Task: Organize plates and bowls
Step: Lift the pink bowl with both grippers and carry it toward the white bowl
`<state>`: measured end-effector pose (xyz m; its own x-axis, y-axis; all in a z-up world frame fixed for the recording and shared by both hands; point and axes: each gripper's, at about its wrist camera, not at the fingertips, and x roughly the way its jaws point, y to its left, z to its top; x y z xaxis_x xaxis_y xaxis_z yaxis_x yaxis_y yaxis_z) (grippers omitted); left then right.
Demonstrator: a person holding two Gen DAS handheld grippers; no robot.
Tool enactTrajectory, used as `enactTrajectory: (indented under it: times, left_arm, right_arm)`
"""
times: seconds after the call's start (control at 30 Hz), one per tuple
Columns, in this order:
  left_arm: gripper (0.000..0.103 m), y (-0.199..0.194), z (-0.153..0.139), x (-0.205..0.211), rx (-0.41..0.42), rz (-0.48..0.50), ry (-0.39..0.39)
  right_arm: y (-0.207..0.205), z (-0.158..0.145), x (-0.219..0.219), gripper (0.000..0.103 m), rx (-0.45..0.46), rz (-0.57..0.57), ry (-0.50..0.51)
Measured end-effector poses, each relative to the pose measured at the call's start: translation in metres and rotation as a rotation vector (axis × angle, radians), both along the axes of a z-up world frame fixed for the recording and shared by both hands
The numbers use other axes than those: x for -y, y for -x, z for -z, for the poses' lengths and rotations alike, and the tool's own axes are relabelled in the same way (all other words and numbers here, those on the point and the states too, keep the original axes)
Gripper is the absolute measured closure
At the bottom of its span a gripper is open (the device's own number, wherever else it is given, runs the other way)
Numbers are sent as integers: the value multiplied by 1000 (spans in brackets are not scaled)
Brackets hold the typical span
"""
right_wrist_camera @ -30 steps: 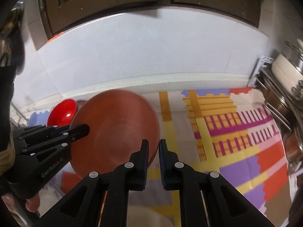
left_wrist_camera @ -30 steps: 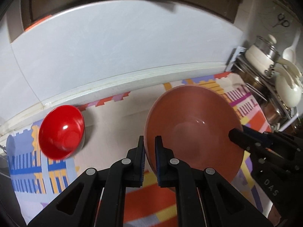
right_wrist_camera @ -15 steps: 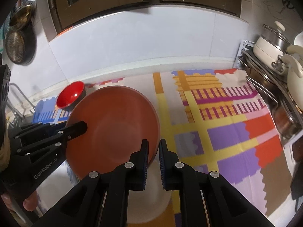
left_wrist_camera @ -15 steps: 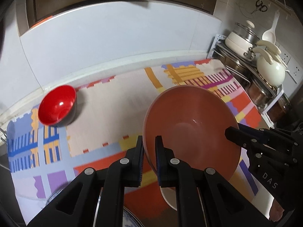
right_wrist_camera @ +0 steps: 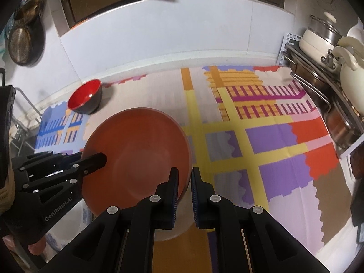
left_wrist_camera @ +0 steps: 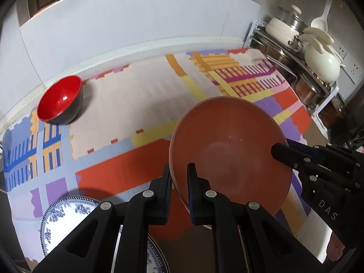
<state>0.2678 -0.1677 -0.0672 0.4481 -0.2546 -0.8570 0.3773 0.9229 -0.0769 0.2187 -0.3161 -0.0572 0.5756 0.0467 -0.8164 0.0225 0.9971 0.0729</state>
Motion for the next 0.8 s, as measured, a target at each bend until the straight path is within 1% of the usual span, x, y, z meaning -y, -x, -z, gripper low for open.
enactTrajectory:
  times: [0.23, 0.47, 0.57, 0.63, 0.73, 0.8]
  left_arm:
    - [89, 4, 14, 4, -52, 24, -7]
    - [89, 6, 24, 5, -90, 27, -10]
    - [89, 5, 27, 6, -102, 31, -15]
    - [88, 6, 28, 6, -92, 33, -20]
    - [84, 5, 29, 5, -94, 36, -20]
    - [80, 6, 30, 7, -101, 39, -23]
  right_arm:
    - [2, 13, 4, 90, -44, -4, 13]
    - [2, 22, 5, 90, -77, -9, 23]
    - [2, 26, 5, 90, -91, -10, 18]
    - [2, 29, 6, 90, -99, -9, 16]
    - [2, 32, 7, 90, -109, -13, 10]
    - [1, 34, 6, 90, -117, -17, 6]
